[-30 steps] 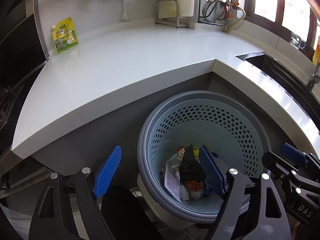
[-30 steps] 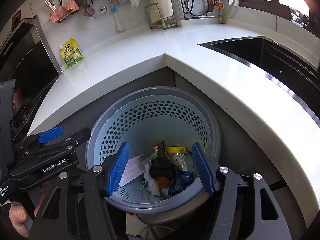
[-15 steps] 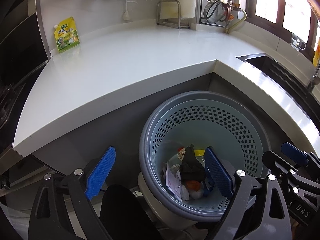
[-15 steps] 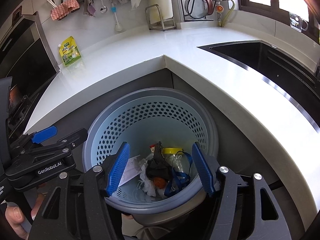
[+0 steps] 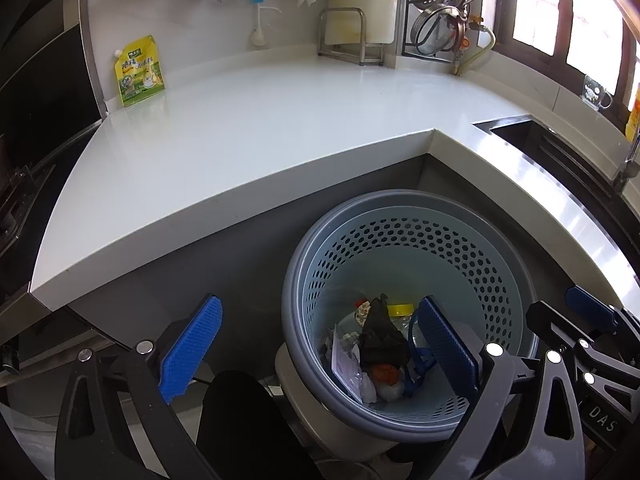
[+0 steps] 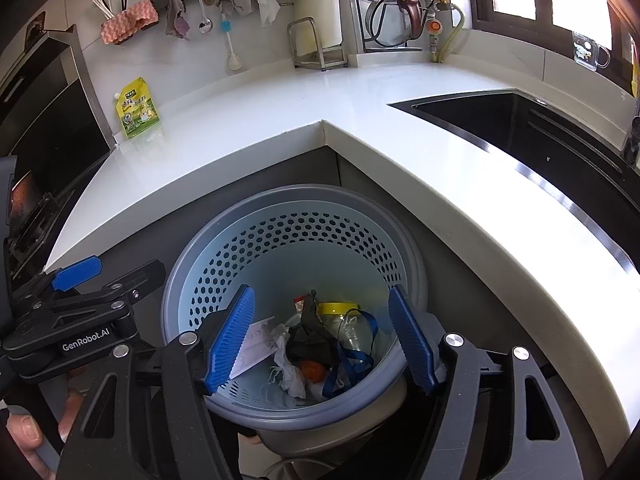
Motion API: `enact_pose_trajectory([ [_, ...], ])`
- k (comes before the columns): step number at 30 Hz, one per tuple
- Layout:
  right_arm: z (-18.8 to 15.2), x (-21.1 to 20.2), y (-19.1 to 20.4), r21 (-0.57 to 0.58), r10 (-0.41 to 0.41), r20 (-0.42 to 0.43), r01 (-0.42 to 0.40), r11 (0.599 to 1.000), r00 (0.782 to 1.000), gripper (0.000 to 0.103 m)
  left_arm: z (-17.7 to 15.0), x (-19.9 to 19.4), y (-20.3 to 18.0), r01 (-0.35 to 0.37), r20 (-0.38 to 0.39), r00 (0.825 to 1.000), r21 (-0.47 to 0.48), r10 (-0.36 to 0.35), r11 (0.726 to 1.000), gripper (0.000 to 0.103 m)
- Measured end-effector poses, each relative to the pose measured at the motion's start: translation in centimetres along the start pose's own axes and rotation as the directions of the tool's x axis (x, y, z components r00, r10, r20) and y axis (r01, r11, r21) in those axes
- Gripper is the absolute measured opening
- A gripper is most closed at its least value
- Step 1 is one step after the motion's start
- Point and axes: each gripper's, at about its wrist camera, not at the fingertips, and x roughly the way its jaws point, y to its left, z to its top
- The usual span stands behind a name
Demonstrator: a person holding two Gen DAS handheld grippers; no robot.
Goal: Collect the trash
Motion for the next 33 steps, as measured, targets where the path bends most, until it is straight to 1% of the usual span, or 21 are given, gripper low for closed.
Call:
enact_pose_trajectory([
  [10, -0.08, -0.04, 0.07, 0.001, 0.000, 0.000, 0.000, 1.000, 1.000, 0.067, -0.07, 0.05, -0.14, -0.021, -0.006, 1.000, 0.004, 0.021, 1.000, 0.097],
  [15, -0.10, -0.07, 0.11, 0.001, -0.002, -0.001, 0.003, 1.000, 1.000, 0.067, -0.05, 0.03, -0.07, -0.046, -0.006, 0.999, 0.000, 0.046, 0.999, 0.097],
  [33, -0.41, -0.25, 0.49, -0.008, -0.004, -0.003, 0.004, 1.000, 1.000, 0.067, -0.26, -0.33, 0.13, -0.052, -0.003, 0.999, -0.009, 0.052, 0.999, 0.097],
])
